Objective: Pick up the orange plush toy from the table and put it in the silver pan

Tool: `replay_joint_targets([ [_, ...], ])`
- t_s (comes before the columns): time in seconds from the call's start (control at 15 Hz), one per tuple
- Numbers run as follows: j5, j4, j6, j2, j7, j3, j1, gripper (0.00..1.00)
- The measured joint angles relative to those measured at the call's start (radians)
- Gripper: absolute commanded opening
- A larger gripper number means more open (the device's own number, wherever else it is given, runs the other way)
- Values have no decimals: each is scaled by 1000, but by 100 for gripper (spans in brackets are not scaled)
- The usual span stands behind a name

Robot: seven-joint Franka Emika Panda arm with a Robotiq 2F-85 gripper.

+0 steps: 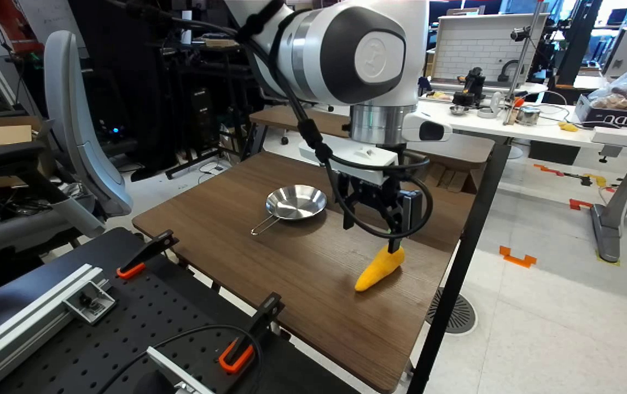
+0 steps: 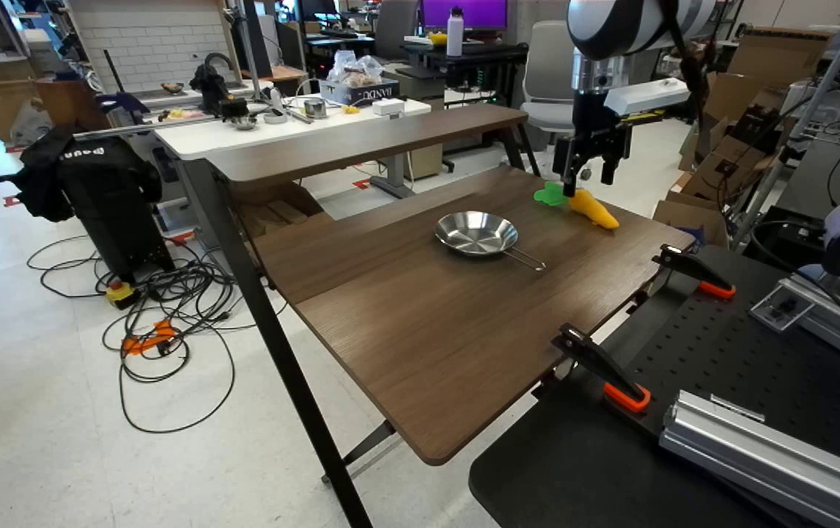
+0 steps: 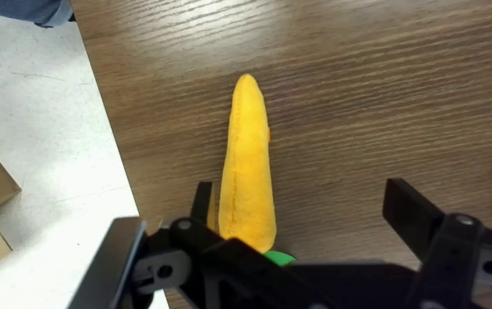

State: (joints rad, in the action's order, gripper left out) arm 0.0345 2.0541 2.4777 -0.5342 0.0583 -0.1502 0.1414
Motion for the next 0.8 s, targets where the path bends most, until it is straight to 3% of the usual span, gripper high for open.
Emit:
replay_joint_targets([
  [0.53,0,-76,0,-100,0,0,17,100],
  [0.6,1,-81,0,-109,0,0,18,75],
  [0.67,1,-85,0,-116,0,0,18,72],
  [0.8,3,-93,0,-128,0,0,18,56],
])
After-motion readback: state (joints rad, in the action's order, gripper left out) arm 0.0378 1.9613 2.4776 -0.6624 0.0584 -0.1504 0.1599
